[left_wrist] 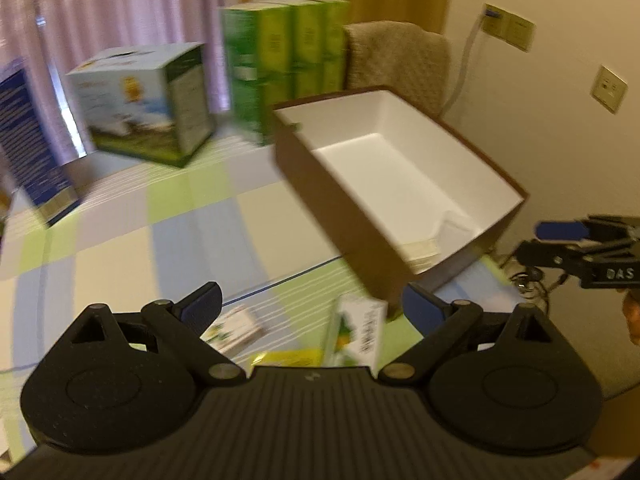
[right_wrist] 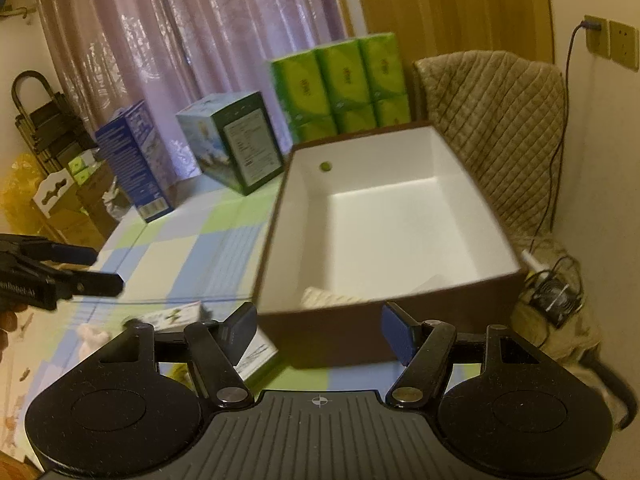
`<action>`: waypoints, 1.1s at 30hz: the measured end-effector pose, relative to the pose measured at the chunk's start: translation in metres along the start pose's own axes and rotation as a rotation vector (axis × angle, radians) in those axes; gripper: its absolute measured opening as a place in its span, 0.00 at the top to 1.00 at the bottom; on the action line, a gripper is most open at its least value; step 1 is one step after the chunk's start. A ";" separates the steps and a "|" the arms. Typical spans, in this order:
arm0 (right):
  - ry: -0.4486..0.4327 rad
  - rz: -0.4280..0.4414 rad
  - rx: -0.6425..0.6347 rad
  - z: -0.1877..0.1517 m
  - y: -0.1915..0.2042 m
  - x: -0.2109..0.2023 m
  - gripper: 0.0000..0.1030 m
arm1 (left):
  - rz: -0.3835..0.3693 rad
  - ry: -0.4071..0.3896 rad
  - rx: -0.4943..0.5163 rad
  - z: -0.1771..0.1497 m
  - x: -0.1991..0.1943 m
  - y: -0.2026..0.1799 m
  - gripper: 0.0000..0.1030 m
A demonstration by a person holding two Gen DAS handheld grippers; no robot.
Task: Organize objects
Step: 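Move both tools back over the remaining items on the table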
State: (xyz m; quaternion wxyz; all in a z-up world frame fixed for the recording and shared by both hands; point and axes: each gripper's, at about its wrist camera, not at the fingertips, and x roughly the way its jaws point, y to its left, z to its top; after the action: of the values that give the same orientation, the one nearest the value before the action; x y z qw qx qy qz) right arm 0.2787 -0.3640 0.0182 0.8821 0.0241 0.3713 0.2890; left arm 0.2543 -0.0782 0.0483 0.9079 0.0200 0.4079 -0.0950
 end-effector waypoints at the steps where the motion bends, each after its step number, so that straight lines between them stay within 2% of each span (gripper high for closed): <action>1: 0.005 0.003 0.002 -0.003 0.003 0.002 0.36 | 0.014 -0.002 -0.013 -0.005 -0.005 0.009 0.08; 7: 0.041 0.021 0.017 -0.019 0.029 0.015 0.36 | 0.099 0.002 -0.084 -0.037 -0.028 0.061 0.06; 14: 0.080 0.007 0.040 -0.035 0.046 0.032 0.36 | 0.184 0.051 -0.152 -0.070 -0.034 0.113 0.06; 24: 0.148 -0.026 0.096 -0.056 0.059 0.059 0.36 | 0.174 0.143 -0.173 -0.119 -0.011 0.138 0.06; 33: 0.171 -0.070 0.137 -0.063 0.060 0.070 0.36 | 0.168 0.197 -0.173 -0.127 0.030 0.146 0.06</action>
State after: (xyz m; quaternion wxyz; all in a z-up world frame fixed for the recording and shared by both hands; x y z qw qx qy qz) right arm 0.2464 -0.2883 -0.0565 0.8531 0.0469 0.4645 0.2330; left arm 0.2079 0.0752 -0.0650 0.8666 -0.0150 0.4984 0.0191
